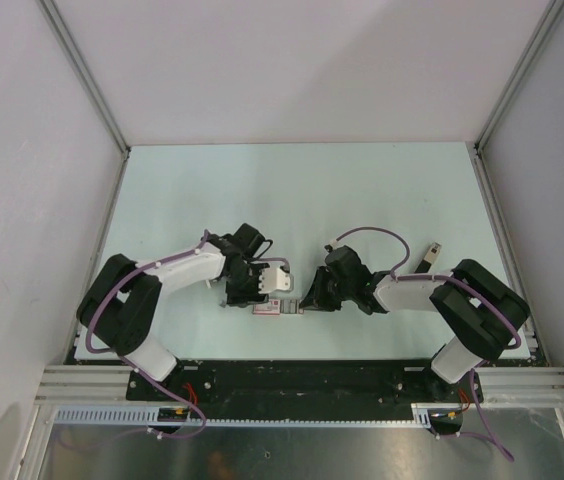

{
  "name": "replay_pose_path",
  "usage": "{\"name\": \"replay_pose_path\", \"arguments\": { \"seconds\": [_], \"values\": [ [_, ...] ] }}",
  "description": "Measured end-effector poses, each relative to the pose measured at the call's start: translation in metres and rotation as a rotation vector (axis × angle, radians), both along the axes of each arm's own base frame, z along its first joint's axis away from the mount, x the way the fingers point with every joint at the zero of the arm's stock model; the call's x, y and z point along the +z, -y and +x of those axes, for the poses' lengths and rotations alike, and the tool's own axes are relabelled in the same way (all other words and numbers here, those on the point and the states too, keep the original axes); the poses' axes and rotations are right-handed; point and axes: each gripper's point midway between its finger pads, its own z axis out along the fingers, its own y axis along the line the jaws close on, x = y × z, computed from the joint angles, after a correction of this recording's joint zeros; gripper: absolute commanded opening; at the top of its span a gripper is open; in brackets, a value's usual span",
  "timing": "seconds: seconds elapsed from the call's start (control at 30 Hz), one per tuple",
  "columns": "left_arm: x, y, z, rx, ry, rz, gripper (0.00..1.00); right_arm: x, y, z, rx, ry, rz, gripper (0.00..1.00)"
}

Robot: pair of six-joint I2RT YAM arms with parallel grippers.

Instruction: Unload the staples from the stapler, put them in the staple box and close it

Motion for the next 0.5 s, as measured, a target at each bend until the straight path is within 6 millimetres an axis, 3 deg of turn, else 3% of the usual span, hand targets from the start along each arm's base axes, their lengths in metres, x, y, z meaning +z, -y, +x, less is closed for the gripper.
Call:
{"name": "replay_pose_path", "arguments": {
  "seconds": [0.27,0.5],
  "values": [
    [-0.001,0.004,-0.003,-0.003,-0.015,-0.004,0.51,0.000,0.000,0.000,-0.006,-0.005,0.002,0.16],
    [0.000,0.019,-0.005,-0.031,-0.002,-0.035,0.48,0.000,-0.001,0.000,-0.024,-0.017,0.006,0.15]
  ]
}}
